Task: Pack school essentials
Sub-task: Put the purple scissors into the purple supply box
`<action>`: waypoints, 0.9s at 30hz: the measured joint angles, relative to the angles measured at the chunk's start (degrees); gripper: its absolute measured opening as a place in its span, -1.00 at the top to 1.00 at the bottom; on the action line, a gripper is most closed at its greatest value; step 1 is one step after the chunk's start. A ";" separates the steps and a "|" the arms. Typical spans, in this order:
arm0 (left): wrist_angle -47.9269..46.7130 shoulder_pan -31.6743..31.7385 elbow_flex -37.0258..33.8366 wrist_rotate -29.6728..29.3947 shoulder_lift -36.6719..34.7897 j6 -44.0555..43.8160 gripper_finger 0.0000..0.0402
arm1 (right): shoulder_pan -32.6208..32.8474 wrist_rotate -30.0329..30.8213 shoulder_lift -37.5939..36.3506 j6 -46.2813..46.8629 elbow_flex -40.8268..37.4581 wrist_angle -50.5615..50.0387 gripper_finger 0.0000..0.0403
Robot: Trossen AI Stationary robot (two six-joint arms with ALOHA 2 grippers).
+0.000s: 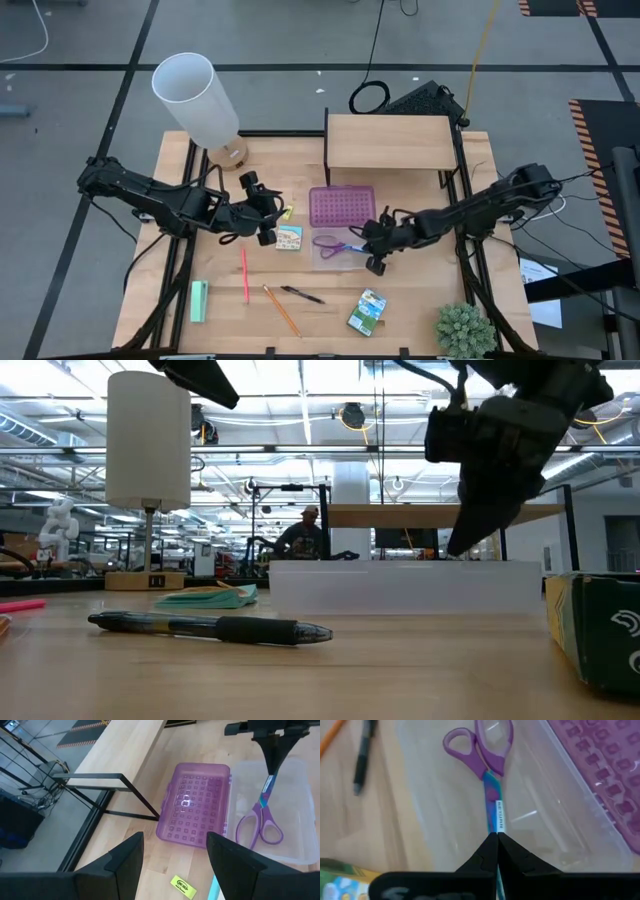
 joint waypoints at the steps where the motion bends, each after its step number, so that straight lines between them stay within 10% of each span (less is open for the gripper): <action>1: 0.00 0.00 0.00 0.00 0.00 -0.02 -0.10 | 0.00 0.00 -0.46 0.19 0.00 -0.17 1.00; 27: 0.04 0.00 0.00 0.00 0.00 -0.12 -0.10 | 0.73 -5.81 -0.24 5.79 0.00 -3.71 1.00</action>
